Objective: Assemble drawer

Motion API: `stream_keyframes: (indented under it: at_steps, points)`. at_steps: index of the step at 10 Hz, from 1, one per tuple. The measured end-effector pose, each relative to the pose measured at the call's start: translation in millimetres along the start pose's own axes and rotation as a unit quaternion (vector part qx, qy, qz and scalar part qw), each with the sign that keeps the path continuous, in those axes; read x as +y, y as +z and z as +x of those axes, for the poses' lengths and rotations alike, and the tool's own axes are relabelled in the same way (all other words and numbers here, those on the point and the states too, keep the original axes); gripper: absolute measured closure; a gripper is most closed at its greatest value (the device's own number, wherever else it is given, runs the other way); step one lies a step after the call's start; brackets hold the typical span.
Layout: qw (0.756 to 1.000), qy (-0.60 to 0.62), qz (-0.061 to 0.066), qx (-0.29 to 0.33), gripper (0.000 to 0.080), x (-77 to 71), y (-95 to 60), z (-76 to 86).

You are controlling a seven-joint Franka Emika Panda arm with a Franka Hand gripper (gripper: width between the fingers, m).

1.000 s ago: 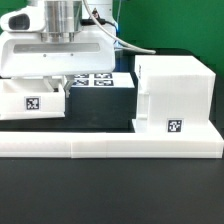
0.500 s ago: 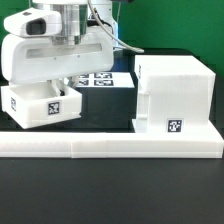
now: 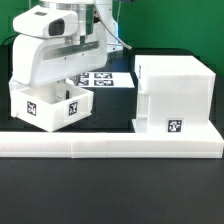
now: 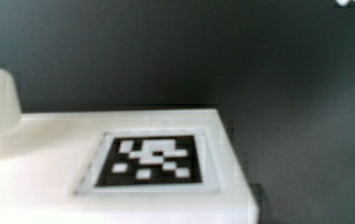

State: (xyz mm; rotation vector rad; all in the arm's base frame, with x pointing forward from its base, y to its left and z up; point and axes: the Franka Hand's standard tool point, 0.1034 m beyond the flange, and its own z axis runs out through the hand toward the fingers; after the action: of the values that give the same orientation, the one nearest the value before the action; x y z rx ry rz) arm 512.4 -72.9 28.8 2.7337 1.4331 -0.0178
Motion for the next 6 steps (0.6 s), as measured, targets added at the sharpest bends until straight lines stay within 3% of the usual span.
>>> stream_keyframes:
  at_steps: [1, 4, 6]
  points:
    - [0.997, -0.075, -0.001, -0.004, 0.0757, -1.5, 5.3, -1.4]
    - [0.987, -0.162, 0.015, -0.01, 0.0757, -17.0, 10.4, 11.4]
    - [0.98, -0.2, 0.015, -0.013, 0.0757, -15.0, 10.9, 7.3]
